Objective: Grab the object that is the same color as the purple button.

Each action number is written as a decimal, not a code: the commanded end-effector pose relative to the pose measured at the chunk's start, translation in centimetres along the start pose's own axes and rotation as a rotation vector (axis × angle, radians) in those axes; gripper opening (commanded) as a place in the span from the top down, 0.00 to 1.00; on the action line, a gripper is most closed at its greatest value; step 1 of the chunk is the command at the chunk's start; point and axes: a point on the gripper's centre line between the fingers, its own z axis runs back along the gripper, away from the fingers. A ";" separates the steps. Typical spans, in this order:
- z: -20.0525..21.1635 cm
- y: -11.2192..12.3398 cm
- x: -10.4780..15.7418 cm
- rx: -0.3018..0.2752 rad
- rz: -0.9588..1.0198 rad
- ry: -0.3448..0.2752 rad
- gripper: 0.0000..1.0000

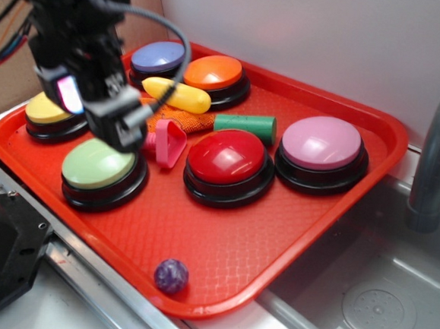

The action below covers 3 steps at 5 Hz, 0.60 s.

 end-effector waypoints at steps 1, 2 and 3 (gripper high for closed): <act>-4.7 -2.4 0.7 -0.032 0.019 0.003 0.00; -6.8 -3.1 0.7 -0.063 0.036 0.014 0.00; -8.9 -3.6 0.7 -0.150 0.021 0.052 0.00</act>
